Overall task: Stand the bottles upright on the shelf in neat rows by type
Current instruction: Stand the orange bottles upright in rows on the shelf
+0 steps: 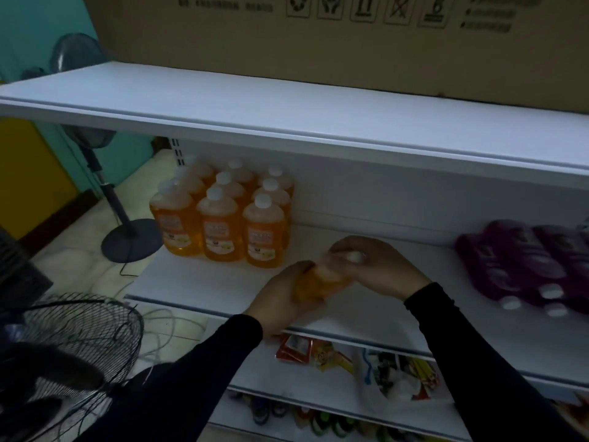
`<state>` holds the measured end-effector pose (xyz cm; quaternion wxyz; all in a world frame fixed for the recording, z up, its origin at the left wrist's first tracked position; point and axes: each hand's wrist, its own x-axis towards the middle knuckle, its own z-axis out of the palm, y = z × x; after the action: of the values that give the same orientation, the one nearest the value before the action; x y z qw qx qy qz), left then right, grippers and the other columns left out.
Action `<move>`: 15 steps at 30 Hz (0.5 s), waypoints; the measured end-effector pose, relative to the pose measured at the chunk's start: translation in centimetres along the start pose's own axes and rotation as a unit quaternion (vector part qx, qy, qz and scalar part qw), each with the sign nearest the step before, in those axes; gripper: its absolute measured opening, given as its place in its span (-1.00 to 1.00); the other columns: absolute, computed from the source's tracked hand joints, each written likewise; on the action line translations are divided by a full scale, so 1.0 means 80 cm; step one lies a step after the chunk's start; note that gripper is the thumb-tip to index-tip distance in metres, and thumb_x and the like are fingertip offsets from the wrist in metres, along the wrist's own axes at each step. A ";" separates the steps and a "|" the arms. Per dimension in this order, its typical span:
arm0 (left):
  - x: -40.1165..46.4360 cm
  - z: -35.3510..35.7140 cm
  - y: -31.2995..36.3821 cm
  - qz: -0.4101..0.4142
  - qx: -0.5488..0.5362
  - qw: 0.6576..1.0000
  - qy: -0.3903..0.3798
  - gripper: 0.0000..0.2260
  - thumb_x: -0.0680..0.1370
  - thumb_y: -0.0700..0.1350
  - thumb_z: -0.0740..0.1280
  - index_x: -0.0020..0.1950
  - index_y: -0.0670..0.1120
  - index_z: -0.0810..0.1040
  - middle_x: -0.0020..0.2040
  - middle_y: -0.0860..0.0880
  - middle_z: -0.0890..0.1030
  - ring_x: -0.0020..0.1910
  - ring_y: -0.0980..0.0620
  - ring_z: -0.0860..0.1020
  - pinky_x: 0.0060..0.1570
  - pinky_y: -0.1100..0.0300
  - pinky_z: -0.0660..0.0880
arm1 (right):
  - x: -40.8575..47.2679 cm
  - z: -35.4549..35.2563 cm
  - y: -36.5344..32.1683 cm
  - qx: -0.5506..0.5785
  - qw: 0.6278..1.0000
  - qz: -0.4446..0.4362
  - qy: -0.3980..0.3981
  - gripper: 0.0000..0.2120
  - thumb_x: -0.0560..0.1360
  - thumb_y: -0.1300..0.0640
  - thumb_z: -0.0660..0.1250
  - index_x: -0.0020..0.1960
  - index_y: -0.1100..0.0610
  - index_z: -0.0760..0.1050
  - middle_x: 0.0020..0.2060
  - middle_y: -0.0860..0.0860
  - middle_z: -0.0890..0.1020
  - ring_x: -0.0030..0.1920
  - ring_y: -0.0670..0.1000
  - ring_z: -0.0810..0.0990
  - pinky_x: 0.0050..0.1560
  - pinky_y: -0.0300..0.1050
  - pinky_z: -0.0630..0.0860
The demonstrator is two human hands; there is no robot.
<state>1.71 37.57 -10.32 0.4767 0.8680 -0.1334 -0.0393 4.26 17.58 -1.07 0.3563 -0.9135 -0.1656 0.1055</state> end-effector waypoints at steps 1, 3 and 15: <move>-0.005 -0.010 -0.005 -0.018 -0.037 0.999 0.004 -0.45 0.40 0.15 0.46 0.32 0.18 0.33 0.20 0.15 0.54 0.13 0.17 0.54 0.08 0.21 0.51 | 0.005 0.005 -0.005 0.024 1.000 -0.011 0.001 -0.43 0.17 -0.56 0.29 0.07 -0.30 0.49 -0.01 -0.38 0.57 0.00 -0.33 0.53 -0.02 -0.32 0.46; -0.016 -0.034 -0.015 -0.033 -0.099 0.995 0.007 -0.43 0.37 0.16 0.50 0.31 0.17 0.35 0.18 0.16 0.57 0.13 0.18 0.56 0.08 0.18 0.54 | 0.014 0.021 -0.021 0.069 0.996 -0.046 -0.032 -0.50 0.17 -0.43 0.45 0.06 -0.47 0.38 -0.01 -0.48 0.54 0.00 -0.41 0.51 -0.06 -0.42 0.47; -0.070 -0.137 -0.095 -0.031 0.206 0.974 0.087 -0.38 0.51 0.28 0.27 0.47 -0.02 0.32 0.40 -0.03 0.43 0.30 0.06 0.39 0.18 0.19 0.32 | 0.063 0.149 -0.058 0.071 0.988 -0.101 0.093 -0.32 0.40 -0.04 0.46 0.41 -0.29 0.22 0.21 -0.01 0.44 0.17 -0.01 0.50 0.18 0.00 0.54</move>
<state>-0.08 51.86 -11.06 0.2955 0.9515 -0.0698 0.0499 4.12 30.02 -6.92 0.4430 -0.8702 -0.2155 -0.0047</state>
